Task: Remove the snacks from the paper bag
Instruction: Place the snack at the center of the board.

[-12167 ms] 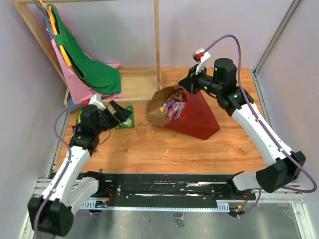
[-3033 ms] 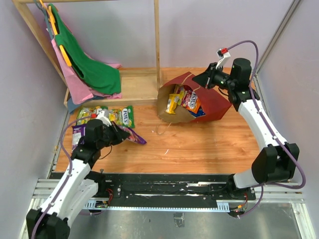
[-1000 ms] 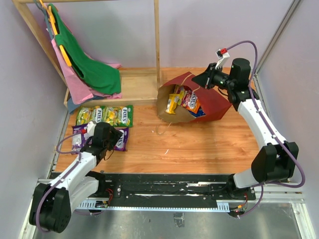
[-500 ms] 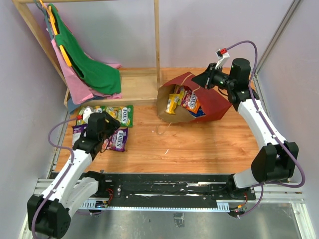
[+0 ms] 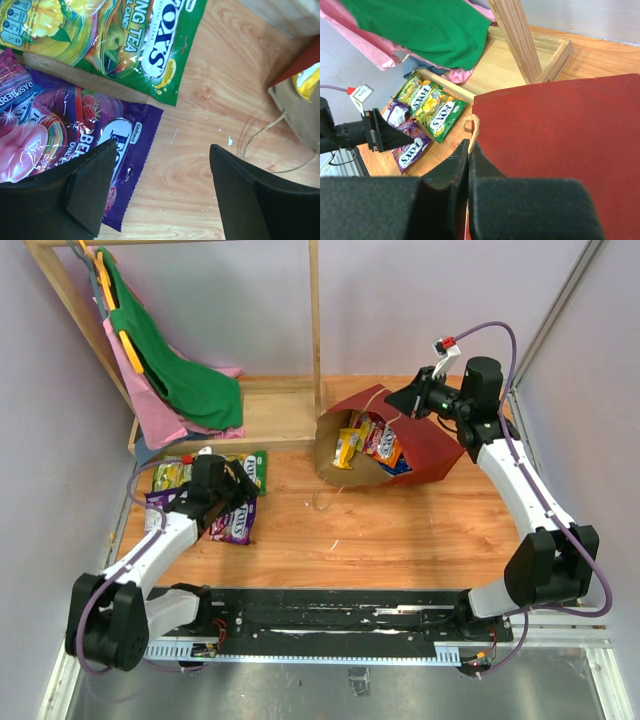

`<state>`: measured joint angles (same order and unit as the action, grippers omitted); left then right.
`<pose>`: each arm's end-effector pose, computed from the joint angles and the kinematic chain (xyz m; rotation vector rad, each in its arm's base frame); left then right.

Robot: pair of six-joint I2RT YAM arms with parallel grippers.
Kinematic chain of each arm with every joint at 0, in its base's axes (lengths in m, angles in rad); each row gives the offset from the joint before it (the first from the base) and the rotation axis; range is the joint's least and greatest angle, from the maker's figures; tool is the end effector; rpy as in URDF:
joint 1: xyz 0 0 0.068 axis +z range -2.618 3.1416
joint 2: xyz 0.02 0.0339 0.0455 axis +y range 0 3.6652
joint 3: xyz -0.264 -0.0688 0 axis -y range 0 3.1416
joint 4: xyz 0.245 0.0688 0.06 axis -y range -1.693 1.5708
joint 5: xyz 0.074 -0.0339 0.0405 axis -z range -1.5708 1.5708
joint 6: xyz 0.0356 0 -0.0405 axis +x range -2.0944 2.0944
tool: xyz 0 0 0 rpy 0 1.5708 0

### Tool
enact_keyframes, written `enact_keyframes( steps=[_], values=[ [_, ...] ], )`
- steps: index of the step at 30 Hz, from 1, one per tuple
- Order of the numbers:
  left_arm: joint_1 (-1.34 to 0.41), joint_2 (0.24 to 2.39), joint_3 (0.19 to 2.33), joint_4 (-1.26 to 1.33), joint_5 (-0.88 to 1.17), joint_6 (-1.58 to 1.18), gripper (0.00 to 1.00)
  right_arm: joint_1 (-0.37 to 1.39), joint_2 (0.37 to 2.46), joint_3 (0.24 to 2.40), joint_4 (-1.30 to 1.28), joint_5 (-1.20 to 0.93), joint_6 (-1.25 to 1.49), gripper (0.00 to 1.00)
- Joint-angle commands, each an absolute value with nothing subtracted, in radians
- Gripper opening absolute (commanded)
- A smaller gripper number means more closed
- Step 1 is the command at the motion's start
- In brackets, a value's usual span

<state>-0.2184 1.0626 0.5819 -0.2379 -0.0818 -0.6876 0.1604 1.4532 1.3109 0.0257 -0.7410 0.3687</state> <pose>0.2144 -0.0446 0.2120 -0.5799 2.2416 -0.3747 0.3314 0.0780 0.3887 -0.3991 1.7152 1.0112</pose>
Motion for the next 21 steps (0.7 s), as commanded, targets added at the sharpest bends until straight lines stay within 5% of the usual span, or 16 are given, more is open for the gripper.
enact_keyframes(
  steps=[1,21],
  values=[
    [-0.216,1.137,0.615,-0.178,-0.082,-0.655,0.8,0.153,1.445,1.308,0.054,-0.764,0.373,0.01],
    [-0.011,1.161,0.53,-0.14,-0.083,-0.725,0.83,0.153,1.46,1.312,0.055,-0.769,0.374,0.01]
  ],
)
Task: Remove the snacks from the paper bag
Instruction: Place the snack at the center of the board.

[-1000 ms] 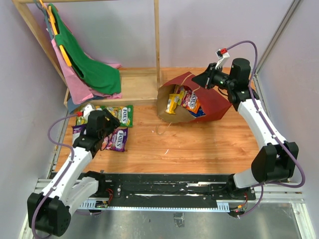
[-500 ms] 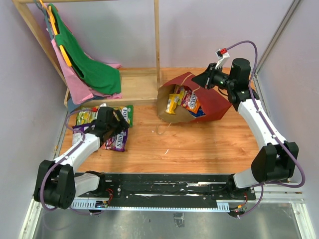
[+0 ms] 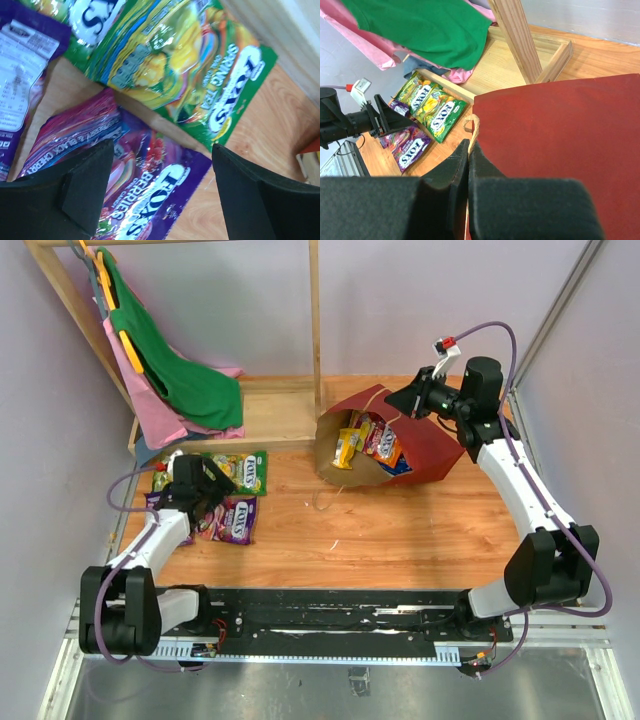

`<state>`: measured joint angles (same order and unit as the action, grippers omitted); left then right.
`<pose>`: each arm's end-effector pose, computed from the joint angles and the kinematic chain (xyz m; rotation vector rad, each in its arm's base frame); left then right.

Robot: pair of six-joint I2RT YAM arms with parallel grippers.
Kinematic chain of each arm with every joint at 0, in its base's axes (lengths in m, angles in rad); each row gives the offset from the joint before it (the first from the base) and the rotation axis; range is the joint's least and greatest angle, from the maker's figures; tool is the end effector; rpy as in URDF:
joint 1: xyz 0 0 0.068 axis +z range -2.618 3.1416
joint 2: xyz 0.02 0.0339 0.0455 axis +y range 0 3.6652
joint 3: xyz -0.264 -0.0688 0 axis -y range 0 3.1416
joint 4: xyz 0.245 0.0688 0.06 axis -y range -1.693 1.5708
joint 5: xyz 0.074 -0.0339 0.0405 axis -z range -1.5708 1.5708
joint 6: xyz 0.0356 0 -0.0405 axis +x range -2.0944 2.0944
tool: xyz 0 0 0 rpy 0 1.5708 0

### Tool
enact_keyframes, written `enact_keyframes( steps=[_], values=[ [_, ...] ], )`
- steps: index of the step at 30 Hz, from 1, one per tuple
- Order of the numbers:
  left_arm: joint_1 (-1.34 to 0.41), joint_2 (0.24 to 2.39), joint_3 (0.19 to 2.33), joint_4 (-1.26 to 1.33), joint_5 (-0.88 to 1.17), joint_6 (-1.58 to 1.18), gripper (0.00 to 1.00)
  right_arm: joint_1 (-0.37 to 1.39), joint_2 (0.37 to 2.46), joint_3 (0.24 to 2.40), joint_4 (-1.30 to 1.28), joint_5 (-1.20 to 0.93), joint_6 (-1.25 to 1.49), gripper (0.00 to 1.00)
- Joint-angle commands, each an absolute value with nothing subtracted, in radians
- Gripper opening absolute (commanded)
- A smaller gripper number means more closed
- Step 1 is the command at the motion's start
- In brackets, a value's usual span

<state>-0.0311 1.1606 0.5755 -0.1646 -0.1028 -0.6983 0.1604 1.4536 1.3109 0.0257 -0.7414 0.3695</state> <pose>0.2322 -0.0036 0.1958 -0.8116 2.1828 -0.2496 0.3315 0.0780 0.3885 -0.3986 1.7159 1.0122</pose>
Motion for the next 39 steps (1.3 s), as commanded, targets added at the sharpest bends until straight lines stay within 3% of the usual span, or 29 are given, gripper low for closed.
enact_keyframes(
  steps=[1,6,12,18,39],
  values=[
    [-0.01,1.162,0.521,-0.141,-0.09,-0.732,0.83,0.153,1.46,1.312,0.056,-0.769,0.374,0.01],
    [-0.011,1.142,0.465,-0.148,-0.118,-0.793,0.83,0.153,1.462,1.312,0.057,-0.769,0.375,0.01],
    [-0.01,1.066,0.435,-0.295,-0.301,-0.901,0.83,0.153,1.466,1.314,0.067,-0.774,0.384,0.01],
    [-0.011,1.01,0.421,-0.257,-0.307,-0.847,0.83,0.155,1.464,1.313,0.072,-0.781,0.392,0.01],
    [-0.011,1.166,0.553,-0.178,-0.343,-0.75,0.82,0.155,1.456,1.319,0.047,-0.77,0.366,0.01]
  ],
)
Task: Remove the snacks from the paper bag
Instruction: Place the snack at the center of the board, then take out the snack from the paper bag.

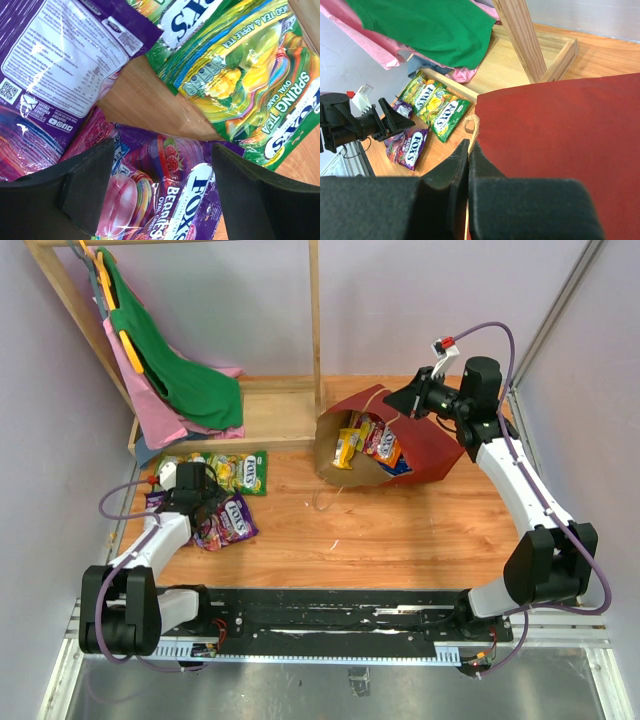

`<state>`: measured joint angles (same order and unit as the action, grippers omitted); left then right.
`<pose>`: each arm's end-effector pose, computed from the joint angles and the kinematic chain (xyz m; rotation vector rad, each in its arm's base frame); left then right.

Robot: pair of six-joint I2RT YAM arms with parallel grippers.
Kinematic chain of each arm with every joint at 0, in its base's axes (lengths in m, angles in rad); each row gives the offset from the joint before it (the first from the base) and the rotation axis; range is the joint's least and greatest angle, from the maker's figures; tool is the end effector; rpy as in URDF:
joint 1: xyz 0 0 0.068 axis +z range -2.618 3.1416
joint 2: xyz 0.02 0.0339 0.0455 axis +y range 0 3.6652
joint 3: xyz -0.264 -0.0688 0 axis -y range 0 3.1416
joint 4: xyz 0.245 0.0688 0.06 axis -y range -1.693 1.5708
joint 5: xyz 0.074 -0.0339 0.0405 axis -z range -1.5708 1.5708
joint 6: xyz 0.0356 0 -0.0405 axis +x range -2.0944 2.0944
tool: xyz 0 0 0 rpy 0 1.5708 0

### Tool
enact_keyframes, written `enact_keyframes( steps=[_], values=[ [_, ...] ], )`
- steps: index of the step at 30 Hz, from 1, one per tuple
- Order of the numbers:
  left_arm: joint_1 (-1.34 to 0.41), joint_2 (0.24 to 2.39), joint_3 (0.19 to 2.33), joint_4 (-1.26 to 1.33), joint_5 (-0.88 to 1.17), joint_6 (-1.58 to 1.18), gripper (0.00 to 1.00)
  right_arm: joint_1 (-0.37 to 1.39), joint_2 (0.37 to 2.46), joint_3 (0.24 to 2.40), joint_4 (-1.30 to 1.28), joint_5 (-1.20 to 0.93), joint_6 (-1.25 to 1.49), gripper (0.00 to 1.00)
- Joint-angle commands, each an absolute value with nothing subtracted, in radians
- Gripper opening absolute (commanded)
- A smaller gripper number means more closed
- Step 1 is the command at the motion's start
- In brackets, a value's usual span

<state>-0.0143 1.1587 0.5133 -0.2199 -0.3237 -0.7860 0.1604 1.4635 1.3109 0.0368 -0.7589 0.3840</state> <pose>0.2161 0.0082 0.1739 -1.0252 2.1448 0.0165 0.3339 0.0788 0.3865 -0.4012 1.7183 1.0367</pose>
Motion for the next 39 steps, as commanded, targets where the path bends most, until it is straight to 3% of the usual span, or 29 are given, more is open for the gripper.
enact_keyframes(
  steps=[1,12,23,30,39],
  values=[
    [-0.011,1.166,0.563,-0.173,-0.33,-0.738,0.83,0.154,1.456,1.319,0.046,-0.771,0.366,0.01],
    [-0.011,1.175,0.746,-0.29,-0.213,-0.59,0.9,0.155,1.46,1.323,0.049,-0.771,0.366,0.01],
    [-0.021,0.992,0.79,-0.215,0.121,-0.468,1.0,0.154,1.473,1.324,0.079,-0.786,0.394,0.01],
    [-0.221,1.05,0.914,-0.251,0.038,-0.464,1.0,0.156,1.47,1.325,0.087,-0.793,0.401,0.01],
    [-0.494,1.223,0.956,-0.101,0.032,-0.512,1.0,0.154,1.46,1.33,0.073,-0.794,0.391,0.01]
  ],
)
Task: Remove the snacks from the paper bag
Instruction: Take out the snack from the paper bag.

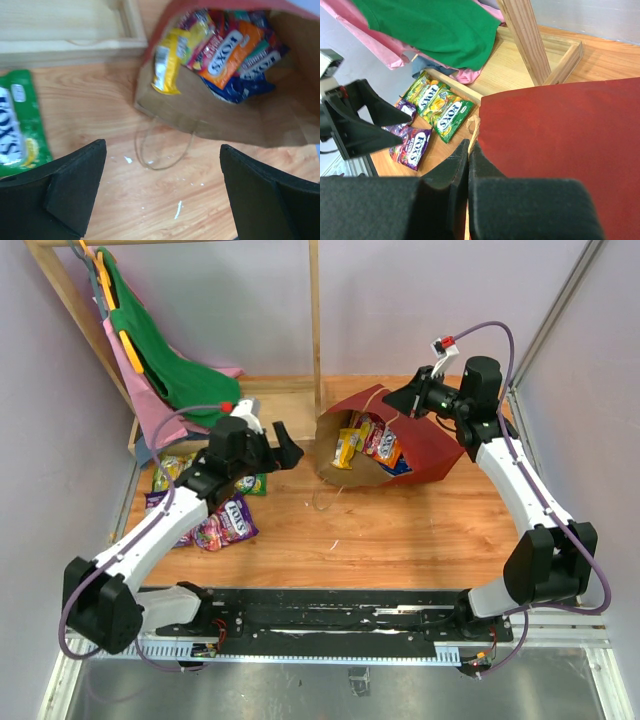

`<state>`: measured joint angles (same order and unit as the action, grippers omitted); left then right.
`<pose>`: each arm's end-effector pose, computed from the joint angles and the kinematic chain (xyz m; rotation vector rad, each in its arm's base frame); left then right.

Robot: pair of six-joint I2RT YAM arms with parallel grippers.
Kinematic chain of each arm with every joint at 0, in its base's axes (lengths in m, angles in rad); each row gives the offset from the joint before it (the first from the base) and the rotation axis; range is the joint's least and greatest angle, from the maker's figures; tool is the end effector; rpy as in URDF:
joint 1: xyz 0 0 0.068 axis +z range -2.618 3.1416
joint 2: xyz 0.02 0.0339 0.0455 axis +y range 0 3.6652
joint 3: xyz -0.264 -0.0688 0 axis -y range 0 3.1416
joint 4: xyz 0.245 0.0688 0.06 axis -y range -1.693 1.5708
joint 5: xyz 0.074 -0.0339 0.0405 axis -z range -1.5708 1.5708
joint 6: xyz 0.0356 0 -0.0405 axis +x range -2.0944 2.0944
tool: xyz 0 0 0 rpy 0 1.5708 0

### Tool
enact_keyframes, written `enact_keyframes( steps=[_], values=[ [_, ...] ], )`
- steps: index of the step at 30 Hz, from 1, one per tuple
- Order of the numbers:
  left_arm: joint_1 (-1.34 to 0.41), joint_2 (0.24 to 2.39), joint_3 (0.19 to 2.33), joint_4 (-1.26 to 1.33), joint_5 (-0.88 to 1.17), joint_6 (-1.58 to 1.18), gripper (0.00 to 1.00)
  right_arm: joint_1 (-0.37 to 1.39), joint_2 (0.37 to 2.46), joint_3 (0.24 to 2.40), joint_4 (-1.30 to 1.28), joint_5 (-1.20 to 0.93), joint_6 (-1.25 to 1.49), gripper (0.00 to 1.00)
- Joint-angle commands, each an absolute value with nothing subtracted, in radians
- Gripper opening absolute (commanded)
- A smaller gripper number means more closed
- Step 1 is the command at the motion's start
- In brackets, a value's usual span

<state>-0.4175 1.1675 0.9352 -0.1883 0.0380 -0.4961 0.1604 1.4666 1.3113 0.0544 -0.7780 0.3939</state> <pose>0.2450 -0.1102 0.3136 -0.0552 2.0454 -0.6198 0.3343 0.0794 0.3874 -0.4139 1.7057 1.0559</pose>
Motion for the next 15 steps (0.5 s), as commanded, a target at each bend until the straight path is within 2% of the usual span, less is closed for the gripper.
enact_keyframes(
  steps=[1,15],
  values=[
    [-0.518,1.24,0.958,-0.087,0.03,-0.519,1.0,0.155,1.459,1.329,0.073,-0.797,0.391,0.01],
    [-0.608,1.301,0.903,0.153,0.093,-0.584,1.0,0.155,1.463,1.325,0.13,-0.85,0.444,0.01]
  ],
)
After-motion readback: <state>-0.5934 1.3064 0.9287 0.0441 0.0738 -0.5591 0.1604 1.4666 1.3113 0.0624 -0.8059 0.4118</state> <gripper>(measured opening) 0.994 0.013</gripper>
